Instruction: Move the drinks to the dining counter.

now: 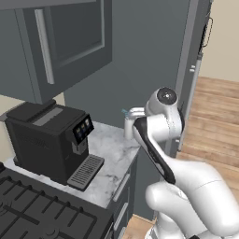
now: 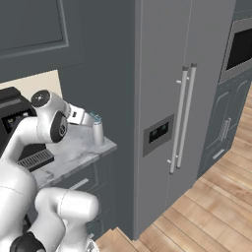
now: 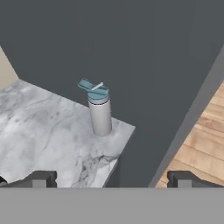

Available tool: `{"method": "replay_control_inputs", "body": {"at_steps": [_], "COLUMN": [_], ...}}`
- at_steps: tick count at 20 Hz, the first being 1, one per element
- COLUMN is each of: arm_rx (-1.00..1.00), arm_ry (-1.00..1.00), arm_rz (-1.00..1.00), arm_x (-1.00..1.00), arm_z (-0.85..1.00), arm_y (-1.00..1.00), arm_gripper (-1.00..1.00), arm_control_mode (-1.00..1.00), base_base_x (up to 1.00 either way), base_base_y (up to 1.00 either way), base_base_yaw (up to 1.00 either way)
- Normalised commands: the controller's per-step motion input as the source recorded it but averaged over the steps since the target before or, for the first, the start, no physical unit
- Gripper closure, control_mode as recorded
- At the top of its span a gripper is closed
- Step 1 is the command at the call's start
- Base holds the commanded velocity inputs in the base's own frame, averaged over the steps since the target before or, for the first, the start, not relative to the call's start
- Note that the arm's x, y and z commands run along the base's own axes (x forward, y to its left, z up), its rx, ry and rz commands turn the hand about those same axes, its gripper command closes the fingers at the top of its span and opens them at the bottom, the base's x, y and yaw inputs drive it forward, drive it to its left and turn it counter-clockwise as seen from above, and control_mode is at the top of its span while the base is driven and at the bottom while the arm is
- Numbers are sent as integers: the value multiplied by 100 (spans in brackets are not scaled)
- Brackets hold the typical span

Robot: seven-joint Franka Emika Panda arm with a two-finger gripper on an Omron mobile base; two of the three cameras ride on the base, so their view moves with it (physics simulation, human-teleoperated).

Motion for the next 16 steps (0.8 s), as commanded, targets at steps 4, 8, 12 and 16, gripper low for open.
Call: {"method": "replay_control_inputs", "body": {"at_steps": [4, 8, 12, 16], "arm_rx": [0, 0, 0, 0], "arm_ry": [2, 1, 0, 0], "arm_rz": [4, 3, 4, 2], "arm_x": [36, 24, 13, 20], "arm_z": [0, 0, -1, -8], "arm_y": [0, 0, 0, 0], "arm_gripper": [-100, -100, -100, -100], "arm_control_mode": [-100, -100, -100, -100], "base_base_x": [0, 0, 0, 0], "base_base_y": [0, 0, 0, 0], "base_base_yaw": [0, 0, 0, 0]}}
